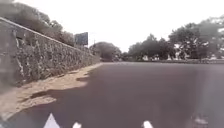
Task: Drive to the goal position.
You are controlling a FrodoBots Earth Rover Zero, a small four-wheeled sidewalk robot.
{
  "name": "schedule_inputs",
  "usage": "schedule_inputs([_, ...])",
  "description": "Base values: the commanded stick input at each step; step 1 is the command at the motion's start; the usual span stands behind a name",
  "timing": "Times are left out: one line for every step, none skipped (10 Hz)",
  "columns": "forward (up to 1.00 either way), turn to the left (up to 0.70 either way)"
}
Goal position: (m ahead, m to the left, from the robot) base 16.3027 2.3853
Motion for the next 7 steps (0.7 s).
schedule_inputs([0.85, -0.01])
schedule_inputs([0.85, -0.07])
schedule_inputs([0.85, -0.13])
schedule_inputs([0.85, -0.1])
schedule_inputs([0.85, -0.05])
schedule_inputs([0.85, 0.0])
schedule_inputs([0.85, -0.22])
